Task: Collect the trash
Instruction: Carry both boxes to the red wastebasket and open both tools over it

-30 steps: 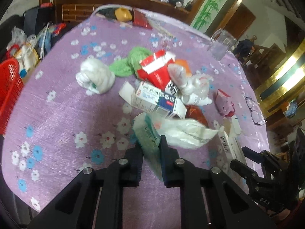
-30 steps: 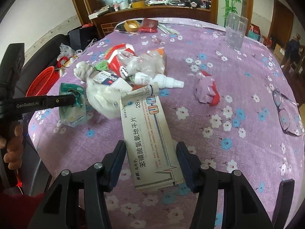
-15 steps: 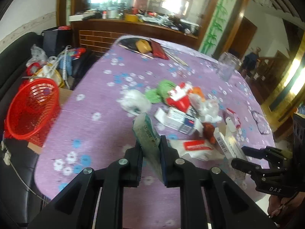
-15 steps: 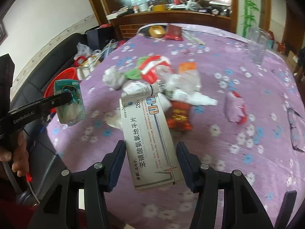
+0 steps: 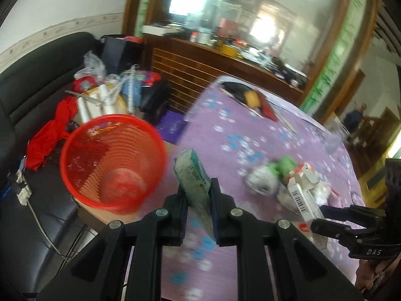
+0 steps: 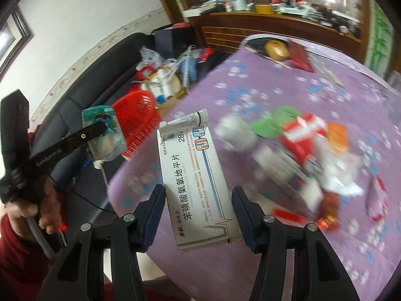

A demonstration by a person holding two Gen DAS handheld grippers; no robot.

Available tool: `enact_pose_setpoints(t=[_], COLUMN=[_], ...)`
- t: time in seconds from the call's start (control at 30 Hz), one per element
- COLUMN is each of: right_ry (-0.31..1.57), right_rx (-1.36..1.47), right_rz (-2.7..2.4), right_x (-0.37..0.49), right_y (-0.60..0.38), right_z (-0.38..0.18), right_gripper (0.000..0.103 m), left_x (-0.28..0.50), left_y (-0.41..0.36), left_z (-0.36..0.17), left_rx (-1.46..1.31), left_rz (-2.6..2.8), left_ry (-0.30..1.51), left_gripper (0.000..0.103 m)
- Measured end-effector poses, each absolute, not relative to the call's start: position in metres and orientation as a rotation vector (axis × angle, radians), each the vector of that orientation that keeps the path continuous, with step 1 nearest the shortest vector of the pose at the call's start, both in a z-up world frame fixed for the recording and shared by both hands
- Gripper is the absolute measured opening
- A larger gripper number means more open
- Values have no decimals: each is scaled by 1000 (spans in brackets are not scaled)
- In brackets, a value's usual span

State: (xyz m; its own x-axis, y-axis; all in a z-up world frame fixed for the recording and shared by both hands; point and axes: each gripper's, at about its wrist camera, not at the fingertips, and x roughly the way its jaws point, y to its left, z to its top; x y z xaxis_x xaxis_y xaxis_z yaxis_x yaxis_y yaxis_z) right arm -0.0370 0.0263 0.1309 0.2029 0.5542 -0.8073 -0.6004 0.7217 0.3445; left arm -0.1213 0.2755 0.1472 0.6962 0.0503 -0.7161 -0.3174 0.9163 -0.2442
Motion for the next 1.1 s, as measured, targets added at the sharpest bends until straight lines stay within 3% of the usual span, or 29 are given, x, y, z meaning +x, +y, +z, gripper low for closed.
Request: enact_pose_setpoints(t=[0.3,0.63,0.73,0.83,0.87,1.1], right_ry=[1136,1205,1220,1232,1232,1186], right_rx=[-54,-23,-13,-2,-5,4], right_rz=[911,920,916,913,909,894], right_x=[-7,32,41,48,50,43], right_y=[157,264,283,302,305,283], right_z=[132,105,98,92,90,106], right_gripper=[60,60,60,61,63,64], left_x=[-115,-102,-100,-102,-102,-110], left_y=[374,414,420,427,428,424], left_z=[125,105,104,107,108,116], left_rx=[-448,-457,-453,-470,-476,-461], left_rz=[297,315,317,332,333,320], left_ry=[809,845,840,822,815,798], left_gripper=[16,16,24,46,49,50])
